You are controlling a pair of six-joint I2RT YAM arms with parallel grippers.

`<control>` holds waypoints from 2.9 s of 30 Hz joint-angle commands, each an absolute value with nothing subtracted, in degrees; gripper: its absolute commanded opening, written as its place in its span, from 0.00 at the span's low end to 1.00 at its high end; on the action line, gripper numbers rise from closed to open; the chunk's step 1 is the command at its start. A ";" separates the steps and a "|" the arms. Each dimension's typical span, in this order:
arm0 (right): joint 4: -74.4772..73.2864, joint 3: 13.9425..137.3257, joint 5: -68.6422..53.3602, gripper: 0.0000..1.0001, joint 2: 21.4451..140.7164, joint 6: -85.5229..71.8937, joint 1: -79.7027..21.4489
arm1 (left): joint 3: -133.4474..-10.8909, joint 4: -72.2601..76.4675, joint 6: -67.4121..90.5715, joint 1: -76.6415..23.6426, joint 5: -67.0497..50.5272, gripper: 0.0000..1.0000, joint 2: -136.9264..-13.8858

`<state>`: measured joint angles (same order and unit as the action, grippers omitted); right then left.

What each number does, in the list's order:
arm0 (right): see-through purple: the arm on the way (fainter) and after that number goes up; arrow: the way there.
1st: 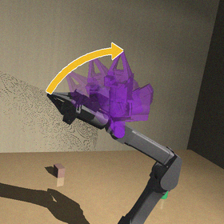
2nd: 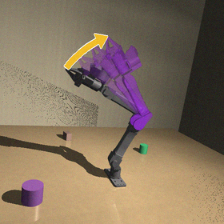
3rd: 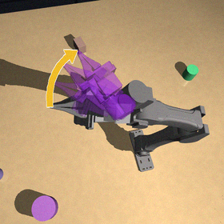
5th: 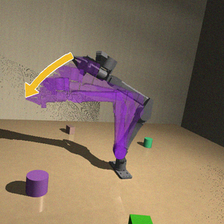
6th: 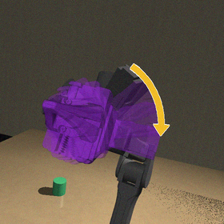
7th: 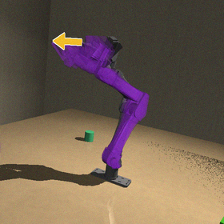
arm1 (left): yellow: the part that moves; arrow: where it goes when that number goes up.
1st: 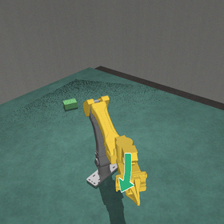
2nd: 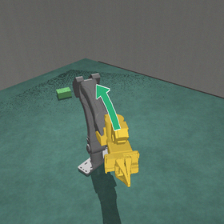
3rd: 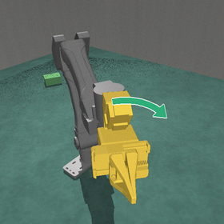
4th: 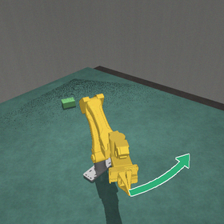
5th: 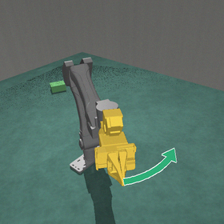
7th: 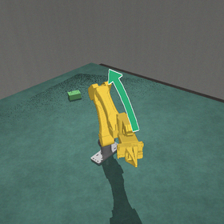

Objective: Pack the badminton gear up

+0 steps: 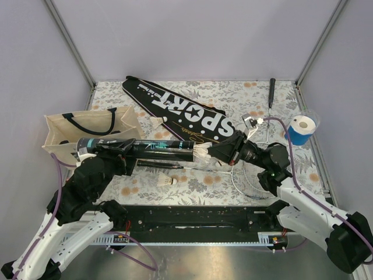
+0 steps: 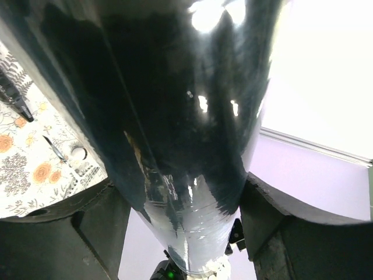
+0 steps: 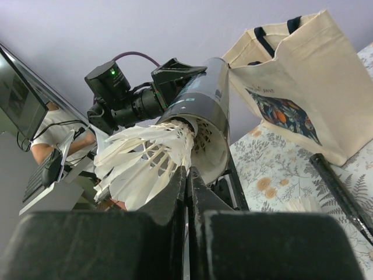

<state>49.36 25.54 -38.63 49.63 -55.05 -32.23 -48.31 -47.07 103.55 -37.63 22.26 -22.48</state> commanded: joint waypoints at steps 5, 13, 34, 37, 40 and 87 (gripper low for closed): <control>48.26 29.97 -36.74 0.00 55.01 -52.39 -37.96 | -47.99 -44.21 103.45 -37.44 20.21 0.31 -21.36; 46.93 31.02 -31.47 0.00 57.57 -51.42 -41.04 | -48.08 -44.21 103.54 -37.53 19.60 0.29 -21.44; 43.06 35.51 -23.20 0.01 63.71 -52.56 -45.88 | -48.16 -43.16 102.13 -37.53 17.75 0.27 -22.06; 44.56 35.68 -23.03 0.02 65.65 -52.99 -46.32 | -48.16 -42.72 101.69 -37.44 17.32 0.26 -22.23; 46.14 35.77 -23.29 0.05 66.53 -53.87 -46.41 | -48.16 -42.63 101.34 -37.44 16.88 0.27 -22.50; -10.46 42.27 -10.02 0.84 72.67 -18.46 -21.01 | -47.90 -45.61 101.16 -37.53 21.71 0.26 -17.93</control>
<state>-10.68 39.18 -8.14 70.19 -20.36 -22.52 -46.72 -48.51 101.80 -37.41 20.38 -18.70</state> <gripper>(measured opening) 0.837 0.700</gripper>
